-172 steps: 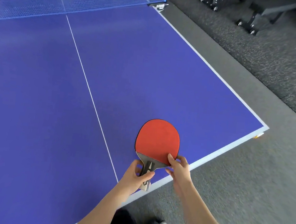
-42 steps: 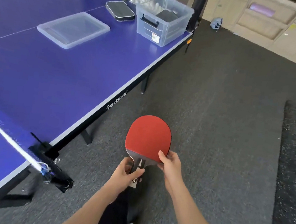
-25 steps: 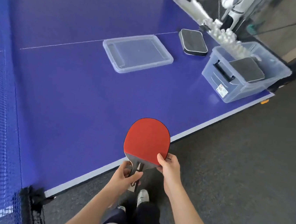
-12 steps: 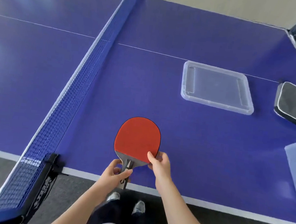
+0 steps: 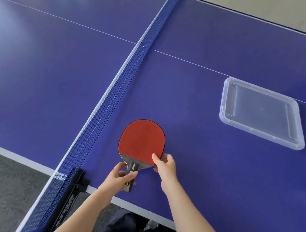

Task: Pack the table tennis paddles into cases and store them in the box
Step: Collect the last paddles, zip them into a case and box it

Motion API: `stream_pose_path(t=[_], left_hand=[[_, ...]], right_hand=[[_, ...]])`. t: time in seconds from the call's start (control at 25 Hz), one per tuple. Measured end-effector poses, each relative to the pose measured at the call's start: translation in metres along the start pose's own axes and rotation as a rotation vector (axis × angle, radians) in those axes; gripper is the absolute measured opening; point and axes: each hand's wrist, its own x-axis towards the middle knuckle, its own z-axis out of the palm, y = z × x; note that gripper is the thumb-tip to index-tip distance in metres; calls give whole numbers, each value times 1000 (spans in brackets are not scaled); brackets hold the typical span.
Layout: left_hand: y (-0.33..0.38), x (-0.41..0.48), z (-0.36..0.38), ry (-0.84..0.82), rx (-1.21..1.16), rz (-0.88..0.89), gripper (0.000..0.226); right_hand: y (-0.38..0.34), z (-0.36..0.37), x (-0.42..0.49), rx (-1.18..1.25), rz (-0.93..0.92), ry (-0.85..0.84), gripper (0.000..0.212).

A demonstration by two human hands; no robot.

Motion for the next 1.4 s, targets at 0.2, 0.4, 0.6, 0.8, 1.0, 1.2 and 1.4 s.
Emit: stream_pose_path(t=[0.2,0.4,0.6,0.8,1.0,1.2,1.4], left_hand=[[4,24,-17,33,135,-17,33],[-5,37,-24,54,260,-13,54],[-9,38,-26,179,264,3,42],[-10,37,-26,224,359,77,37],[-9,36,-25,229,432,123,34],[-8,38,-29,193,473,125,41],[-8,36,-41,236,559,153,50]], right_hand=[[0,19,12,8,51,45,17],[10,26,17,-51,66,89,14],[16,31,17,-133,70,103,20],[17,39,14,-189,47,155,21],[22,37,7,-185,32,131,25],[32,19,-2,-233,20,123,37],[40,-11,-13,-330,-41,143,40]])
